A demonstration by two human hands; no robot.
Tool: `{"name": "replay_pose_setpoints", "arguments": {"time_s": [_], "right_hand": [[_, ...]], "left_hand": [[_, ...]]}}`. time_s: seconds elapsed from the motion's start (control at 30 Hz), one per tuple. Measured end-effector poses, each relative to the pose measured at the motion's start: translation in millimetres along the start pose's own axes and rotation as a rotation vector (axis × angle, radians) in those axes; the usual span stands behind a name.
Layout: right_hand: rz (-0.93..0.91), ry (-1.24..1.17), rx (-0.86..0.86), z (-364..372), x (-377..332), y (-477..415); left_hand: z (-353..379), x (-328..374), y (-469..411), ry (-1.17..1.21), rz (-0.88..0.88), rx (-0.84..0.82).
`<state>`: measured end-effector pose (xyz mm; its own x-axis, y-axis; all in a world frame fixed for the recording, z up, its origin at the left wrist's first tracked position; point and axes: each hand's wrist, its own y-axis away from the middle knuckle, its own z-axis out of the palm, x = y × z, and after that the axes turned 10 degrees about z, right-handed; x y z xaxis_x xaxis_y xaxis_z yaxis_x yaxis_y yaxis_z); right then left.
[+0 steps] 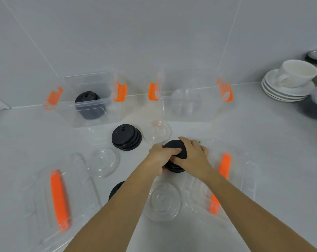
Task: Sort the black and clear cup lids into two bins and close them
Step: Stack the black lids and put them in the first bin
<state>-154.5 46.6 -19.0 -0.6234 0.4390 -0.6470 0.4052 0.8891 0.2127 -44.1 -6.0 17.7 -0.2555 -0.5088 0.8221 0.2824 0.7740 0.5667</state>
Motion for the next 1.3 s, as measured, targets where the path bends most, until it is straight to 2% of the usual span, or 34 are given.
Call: {"name": "replay_pose_setpoints", "arguments": {"time_s": [0.1,0.23,0.43,0.63,0.77,1.3], "right_hand": [[0.016,-0.133,-0.003,5,0,3],[0.024,-0.15,0.0,8,2,1],[-0.025,-0.372,-0.051,-1,-1,0],[-0.087,-0.425,-0.04,-8,-16,-1],[-0.119,-0.529,-0.068,-12,-40,-3],[-0.197,-0.594,-0.176,15,-118,17]], "left_hand": [[2,0,1,0.055,0.004,0.001],[8,-3,2,0.056,0.043,0.066],[10,0,9,0.147,0.097,0.048],[2,8,21,0.201,0.097,0.094],[-15,20,29,0.323,0.114,0.134],[-93,33,62,0.319,0.231,0.238]]}}
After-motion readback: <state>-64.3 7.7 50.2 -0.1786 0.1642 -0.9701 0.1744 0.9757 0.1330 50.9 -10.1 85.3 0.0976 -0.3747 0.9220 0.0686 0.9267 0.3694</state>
